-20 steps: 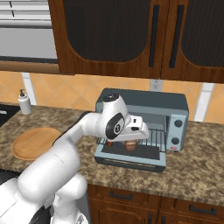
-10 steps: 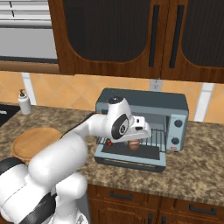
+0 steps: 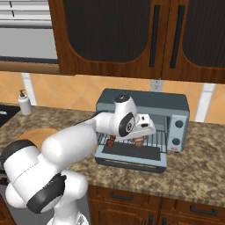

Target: Pick up the kebab skewer and baguette bread, and place them inside the toaster oven. Close the toaster oven door and start by setting the timer.

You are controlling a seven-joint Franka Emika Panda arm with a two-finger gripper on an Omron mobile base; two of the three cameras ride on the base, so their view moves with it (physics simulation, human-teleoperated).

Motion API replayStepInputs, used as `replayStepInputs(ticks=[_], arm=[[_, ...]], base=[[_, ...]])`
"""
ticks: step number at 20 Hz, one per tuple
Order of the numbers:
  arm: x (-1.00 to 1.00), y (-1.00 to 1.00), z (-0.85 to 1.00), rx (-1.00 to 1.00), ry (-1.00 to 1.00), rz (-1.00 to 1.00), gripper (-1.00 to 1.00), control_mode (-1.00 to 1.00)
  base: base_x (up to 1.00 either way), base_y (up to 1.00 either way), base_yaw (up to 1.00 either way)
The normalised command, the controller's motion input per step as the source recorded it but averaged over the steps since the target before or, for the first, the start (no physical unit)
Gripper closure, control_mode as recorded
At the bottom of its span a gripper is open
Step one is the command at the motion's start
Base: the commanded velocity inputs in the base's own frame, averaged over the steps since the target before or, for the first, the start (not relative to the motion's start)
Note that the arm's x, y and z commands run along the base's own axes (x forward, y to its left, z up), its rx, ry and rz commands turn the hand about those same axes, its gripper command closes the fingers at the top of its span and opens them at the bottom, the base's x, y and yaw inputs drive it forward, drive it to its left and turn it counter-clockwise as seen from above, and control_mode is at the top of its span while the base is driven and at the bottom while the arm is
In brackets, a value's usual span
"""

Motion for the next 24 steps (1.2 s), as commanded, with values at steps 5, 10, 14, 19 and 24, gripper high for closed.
replayStepInputs(ticks=[5,10,14,19,24], arm=[[0.26,-0.05,-0.12,0.00,0.02,0.05,1.00,-1.00],[0.11,-0.09,-0.21,0.00,0.01,0.05,1.00,-1.00],[0.00,-0.01,-0.31,0.00,0.03,0.04,-1.00,-1.00],[0.00,-0.05,-0.14,0.00,0.00,0.02,-1.00,-1.00],[-0.10,-0.14,0.00,0.00,-0.03,0.00,-1.00,-1.00]], base=[[0.00,0.00,0.00],[0.00,0.00,0.00],[0.00,0.00,0.00],[0.00,0.00,0.00],[0.00,0.00,0.00]])
